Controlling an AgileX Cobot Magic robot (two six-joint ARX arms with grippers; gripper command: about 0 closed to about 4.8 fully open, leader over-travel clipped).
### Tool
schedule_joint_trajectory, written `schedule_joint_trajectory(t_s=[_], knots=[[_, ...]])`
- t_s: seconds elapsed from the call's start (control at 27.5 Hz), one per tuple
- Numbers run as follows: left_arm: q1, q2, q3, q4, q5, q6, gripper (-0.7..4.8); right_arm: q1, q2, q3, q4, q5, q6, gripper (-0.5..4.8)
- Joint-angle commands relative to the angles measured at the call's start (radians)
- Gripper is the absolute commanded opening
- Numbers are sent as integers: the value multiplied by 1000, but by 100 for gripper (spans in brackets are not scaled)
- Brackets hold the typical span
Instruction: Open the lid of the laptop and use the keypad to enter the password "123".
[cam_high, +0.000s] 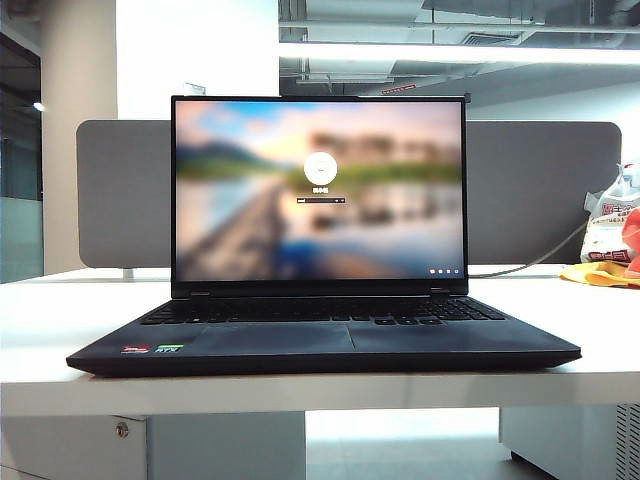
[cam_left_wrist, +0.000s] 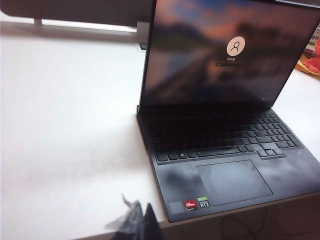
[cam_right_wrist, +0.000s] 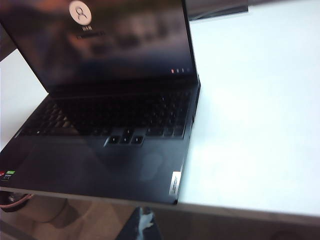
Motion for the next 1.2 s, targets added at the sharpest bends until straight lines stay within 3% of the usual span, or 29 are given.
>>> schedule_joint_trajectory(t_s=[0.04, 0.29, 0.54, 1.09, 1.2], knots=[[-2, -25, -18, 50, -2, -5, -4, 0, -43, -26, 67, -2, 43, -5], [-2, -37, -18, 60, 5, -5, -4, 1, -51, -62, 81, -2, 47, -5], [-2, -36, -24, 182, -7, -5, -3, 0, -51, -68, 95, 5, 46, -5], [-2, -37, -24, 185, 5, -5, -3, 0, -51, -68, 76, 6, 46, -5], [-2, -37, -24, 179, -6, 53, -3, 0, -51, -68, 76, 6, 46, -5]])
